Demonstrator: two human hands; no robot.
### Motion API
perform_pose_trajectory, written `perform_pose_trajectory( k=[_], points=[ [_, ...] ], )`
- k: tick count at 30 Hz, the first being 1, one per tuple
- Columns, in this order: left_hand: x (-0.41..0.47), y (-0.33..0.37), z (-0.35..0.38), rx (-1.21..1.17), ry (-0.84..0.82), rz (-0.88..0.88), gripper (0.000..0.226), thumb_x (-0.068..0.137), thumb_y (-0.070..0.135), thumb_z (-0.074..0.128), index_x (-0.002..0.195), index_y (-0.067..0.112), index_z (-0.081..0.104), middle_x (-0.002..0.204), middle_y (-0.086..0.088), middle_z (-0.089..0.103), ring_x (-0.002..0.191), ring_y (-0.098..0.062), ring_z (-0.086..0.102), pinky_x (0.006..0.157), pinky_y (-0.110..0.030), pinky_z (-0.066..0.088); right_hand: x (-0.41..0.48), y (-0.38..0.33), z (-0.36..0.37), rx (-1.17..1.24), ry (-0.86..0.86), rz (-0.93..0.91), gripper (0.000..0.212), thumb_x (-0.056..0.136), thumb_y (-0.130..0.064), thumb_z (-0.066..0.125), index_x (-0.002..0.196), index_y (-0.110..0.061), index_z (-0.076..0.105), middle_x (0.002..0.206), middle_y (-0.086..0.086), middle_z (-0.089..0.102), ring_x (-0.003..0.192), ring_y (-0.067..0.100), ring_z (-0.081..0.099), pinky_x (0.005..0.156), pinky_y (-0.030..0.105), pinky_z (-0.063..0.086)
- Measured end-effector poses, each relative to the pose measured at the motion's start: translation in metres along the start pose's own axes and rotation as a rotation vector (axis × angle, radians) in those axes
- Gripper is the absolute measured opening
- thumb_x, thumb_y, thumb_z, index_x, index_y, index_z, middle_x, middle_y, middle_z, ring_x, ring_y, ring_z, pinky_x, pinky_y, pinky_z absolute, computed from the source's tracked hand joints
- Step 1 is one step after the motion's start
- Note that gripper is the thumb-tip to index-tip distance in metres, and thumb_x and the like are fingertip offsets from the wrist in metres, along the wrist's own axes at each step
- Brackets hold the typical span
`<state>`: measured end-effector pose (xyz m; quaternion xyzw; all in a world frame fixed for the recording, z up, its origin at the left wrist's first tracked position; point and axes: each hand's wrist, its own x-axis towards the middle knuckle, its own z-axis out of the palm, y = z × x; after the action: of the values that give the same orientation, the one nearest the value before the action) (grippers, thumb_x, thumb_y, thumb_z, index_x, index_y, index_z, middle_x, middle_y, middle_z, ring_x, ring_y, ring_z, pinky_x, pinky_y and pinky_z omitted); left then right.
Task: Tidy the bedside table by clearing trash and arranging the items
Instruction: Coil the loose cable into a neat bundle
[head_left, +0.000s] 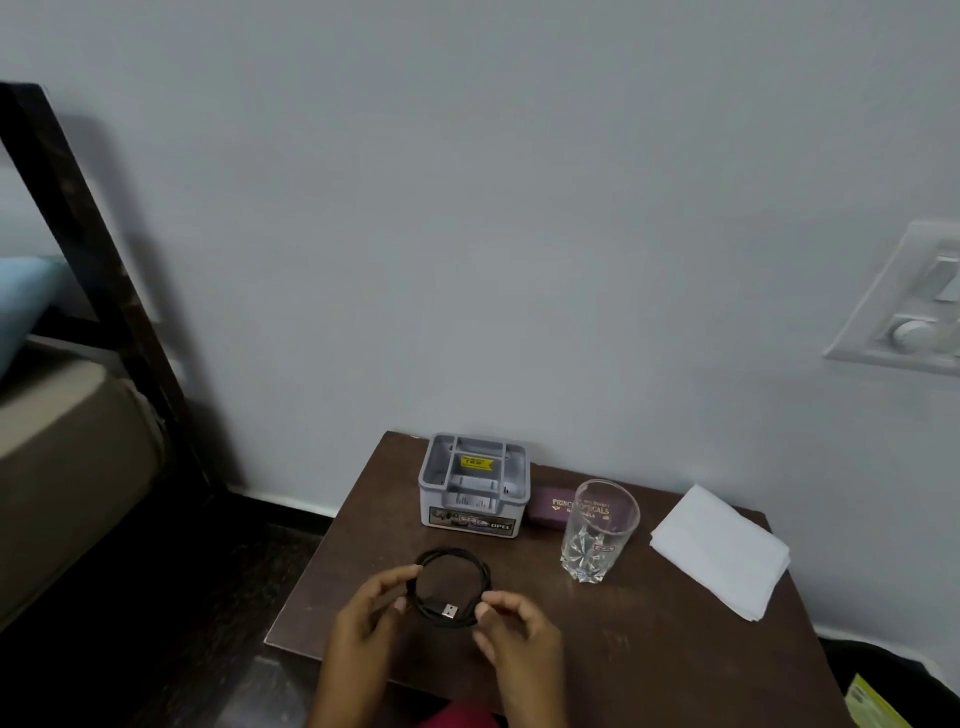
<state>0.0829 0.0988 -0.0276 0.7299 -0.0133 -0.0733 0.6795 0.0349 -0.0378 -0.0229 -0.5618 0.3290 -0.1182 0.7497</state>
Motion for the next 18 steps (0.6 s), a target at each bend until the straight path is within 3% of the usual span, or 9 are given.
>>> perform_pose_trajectory(
  k=[3, 7, 10, 12, 15, 18],
  points=[
    [0.000, -0.004, 0.004, -0.096, 0.032, -0.059, 0.035, 0.085, -0.014, 0.051, 0.097, 0.018, 0.061, 0.095, 0.006, 0.070, 0.081, 0.000, 0.067, 0.068, -0.011, 0.052, 0.002, 0.009, 0.008, -0.015, 0.000, 0.007, 0.022, 0.076, 0.015, 0.062, 0.080, -0.007, 0.060, 0.074, 0.008, 0.059, 0.067, 0.016, 0.058, 0.049, 0.017, 0.052],
    [0.009, -0.019, 0.006, -0.119, 0.063, -0.102, 0.050, 0.078, -0.021, 0.055, 0.113, 0.015, 0.050, 0.108, -0.002, 0.059, 0.101, -0.024, 0.059, 0.068, -0.006, 0.051, 0.009, 0.019, 0.011, -0.049, -0.026, 0.038, 0.030, 0.077, 0.013, 0.061, 0.096, -0.010, 0.059, 0.082, 0.010, 0.059, 0.073, 0.019, 0.061, 0.052, 0.018, 0.053],
    [0.013, -0.027, 0.004, -0.044, 0.072, -0.125, 0.056, 0.078, -0.021, 0.055, 0.126, 0.007, 0.046, 0.109, -0.013, 0.057, 0.108, -0.025, 0.054, 0.068, -0.001, 0.048, 0.016, 0.024, 0.012, -0.116, -0.061, 0.054, 0.028, 0.079, 0.009, 0.061, 0.091, -0.016, 0.062, 0.083, 0.011, 0.060, 0.076, 0.020, 0.062, 0.057, 0.019, 0.054],
    [0.015, -0.029, 0.003, 0.004, 0.079, -0.141, 0.057, 0.078, -0.020, 0.056, 0.130, 0.002, 0.046, 0.110, -0.015, 0.059, 0.110, -0.024, 0.054, 0.071, -0.004, 0.049, 0.019, 0.024, 0.012, -0.157, -0.086, 0.061, 0.023, 0.082, 0.005, 0.061, 0.092, -0.015, 0.063, 0.083, 0.010, 0.062, 0.077, 0.019, 0.064, 0.060, 0.020, 0.055],
    [0.015, -0.030, 0.000, 0.115, 0.086, -0.126, 0.057, 0.080, -0.014, 0.059, 0.133, 0.003, 0.047, 0.120, -0.014, 0.061, 0.115, -0.021, 0.055, 0.090, -0.024, 0.045, 0.022, 0.027, 0.010, -0.275, -0.103, 0.046, 0.021, 0.083, 0.000, 0.060, 0.098, -0.015, 0.065, 0.076, 0.004, 0.064, 0.071, 0.013, 0.064, 0.059, 0.020, 0.054],
    [0.012, -0.026, 0.001, 0.203, 0.071, -0.105, 0.056, 0.082, -0.007, 0.061, 0.134, 0.007, 0.048, 0.124, -0.010, 0.061, 0.111, -0.011, 0.053, 0.092, -0.024, 0.040, 0.025, 0.028, 0.008, -0.359, -0.105, 0.015, 0.023, 0.083, 0.000, 0.060, 0.100, -0.016, 0.065, 0.070, 0.001, 0.062, 0.063, 0.008, 0.060, 0.055, 0.017, 0.052]
  ],
)
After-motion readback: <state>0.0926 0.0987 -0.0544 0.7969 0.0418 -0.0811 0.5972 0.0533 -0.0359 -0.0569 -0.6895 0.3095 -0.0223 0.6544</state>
